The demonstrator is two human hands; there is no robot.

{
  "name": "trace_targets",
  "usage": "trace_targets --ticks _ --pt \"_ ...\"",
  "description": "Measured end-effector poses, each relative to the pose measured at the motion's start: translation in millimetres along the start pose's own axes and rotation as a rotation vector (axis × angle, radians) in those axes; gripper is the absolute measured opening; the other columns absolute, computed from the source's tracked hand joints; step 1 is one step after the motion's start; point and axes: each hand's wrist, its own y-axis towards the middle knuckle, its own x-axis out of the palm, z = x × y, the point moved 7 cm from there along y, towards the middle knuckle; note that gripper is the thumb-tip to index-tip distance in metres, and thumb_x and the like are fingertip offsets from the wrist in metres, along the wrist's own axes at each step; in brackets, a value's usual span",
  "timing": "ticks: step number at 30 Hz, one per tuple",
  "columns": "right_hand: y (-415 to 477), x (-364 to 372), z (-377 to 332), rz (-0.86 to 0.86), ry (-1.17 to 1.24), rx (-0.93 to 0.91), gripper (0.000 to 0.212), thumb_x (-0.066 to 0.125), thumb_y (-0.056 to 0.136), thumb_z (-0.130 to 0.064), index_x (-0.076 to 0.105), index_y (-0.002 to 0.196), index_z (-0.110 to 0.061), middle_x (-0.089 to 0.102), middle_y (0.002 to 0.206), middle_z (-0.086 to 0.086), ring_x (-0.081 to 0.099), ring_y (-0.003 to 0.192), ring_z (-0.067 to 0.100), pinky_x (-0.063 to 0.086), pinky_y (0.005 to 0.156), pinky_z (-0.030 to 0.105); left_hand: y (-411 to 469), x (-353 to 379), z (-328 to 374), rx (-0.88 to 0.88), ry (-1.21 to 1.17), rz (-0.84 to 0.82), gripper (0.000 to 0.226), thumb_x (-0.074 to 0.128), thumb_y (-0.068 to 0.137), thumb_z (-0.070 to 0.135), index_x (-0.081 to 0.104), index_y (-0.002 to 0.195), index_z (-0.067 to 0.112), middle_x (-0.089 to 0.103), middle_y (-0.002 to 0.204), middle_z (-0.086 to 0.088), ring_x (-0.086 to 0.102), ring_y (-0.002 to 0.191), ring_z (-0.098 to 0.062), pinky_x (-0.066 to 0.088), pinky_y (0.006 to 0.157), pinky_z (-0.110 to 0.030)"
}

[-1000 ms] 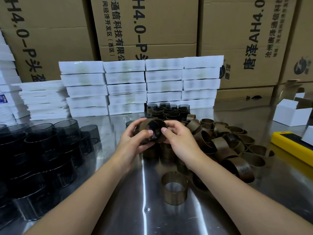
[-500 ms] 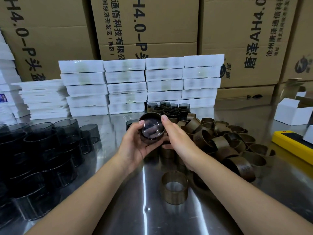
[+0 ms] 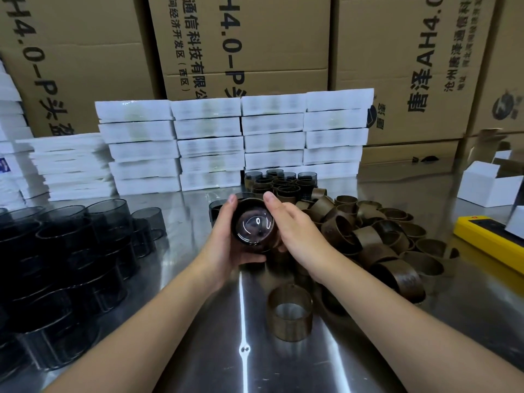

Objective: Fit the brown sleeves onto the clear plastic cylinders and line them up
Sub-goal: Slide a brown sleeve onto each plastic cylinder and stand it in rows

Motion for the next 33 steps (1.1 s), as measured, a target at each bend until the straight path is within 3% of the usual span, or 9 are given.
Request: trace_targets --ticks 3,7,11,15,17,20,33 --pt "3.1 -1.9 1.5 0.014 -0.013 0.002 0.063 0.04 0.085 -0.068 0.064 0.1 -0.012 0.068 0.086 0.003 0.06 0.076 0.012 0.045 0.071 0.03 -0.1 0.9 -0.2 -0.002 0.017 0.04 0.055 0.031 0.088 0.069 0.077 0.079 0.04 0.076 0.088 0.0 0.073 0.073 -0.015 0.053 0.048 -0.026" --pt "3.5 -4.8 1.1 0.036 0.003 -0.001 0.055 0.044 0.089 -0.059 0.063 0.097 -0.008 0.061 0.072 -0.005 0.056 0.067 0.007 0.041 0.064 0.025 3.0 -4.0 -2.2 -0.001 0.002 0.11 0.055 0.039 0.091 0.065 0.078 0.079 0.028 0.076 0.087 -0.005 0.072 0.068 -0.019 0.053 0.045 -0.026" --pt "3.8 -4.4 4.3 0.027 0.051 0.008 0.051 0.045 0.091 -0.056 0.062 0.096 -0.008 0.057 0.069 -0.001 0.053 0.059 0.008 0.041 0.053 0.022 4.2 -6.2 -3.8 -0.003 0.002 0.14 0.054 0.04 0.092 0.062 0.072 0.092 0.019 0.076 0.085 -0.007 0.072 0.065 -0.018 0.052 0.043 -0.026" --pt "3.1 -3.3 6.8 0.003 0.096 0.047 0.045 0.044 0.092 -0.056 0.068 0.083 -0.019 0.057 0.061 -0.004 0.052 0.049 0.003 0.04 0.042 0.016 4.7 -5.0 -2.2 0.008 -0.004 0.136 0.058 0.037 0.096 0.058 0.079 0.074 0.024 0.076 0.079 -0.004 0.072 0.065 -0.016 0.053 0.045 -0.025" --pt "3.0 -3.9 7.7 0.012 0.112 0.06 0.044 0.044 0.092 -0.056 0.066 0.072 -0.024 0.056 0.051 -0.01 0.051 0.044 0.0 0.039 0.041 0.013 3.4 -3.1 -0.2 0.019 -0.011 0.125 0.056 0.035 0.097 0.056 0.078 0.069 0.034 0.075 0.076 -0.002 0.072 0.063 -0.014 0.053 0.046 -0.024" --pt "3.2 -3.9 7.2 0.022 0.123 0.066 0.045 0.044 0.093 -0.054 0.063 0.067 -0.022 0.054 0.049 -0.01 0.049 0.041 0.001 0.038 0.04 0.012 1.8 -2.8 1.6 0.014 -0.01 0.131 0.057 0.035 0.098 0.055 0.078 0.067 0.033 0.075 0.075 -0.002 0.071 0.062 -0.013 0.054 0.046 -0.024" --pt "1.7 -2.9 4.0 0.009 0.135 0.062 0.045 0.042 0.096 -0.049 0.063 0.075 -0.014 0.053 0.058 -0.005 0.044 0.039 0.0 0.036 0.04 0.011 -2.8 -2.4 5.4 0.022 0.027 0.133 0.052 0.04 0.095 0.055 0.078 0.069 0.032 0.075 0.075 -0.004 0.071 0.062 -0.014 0.053 0.046 -0.024"
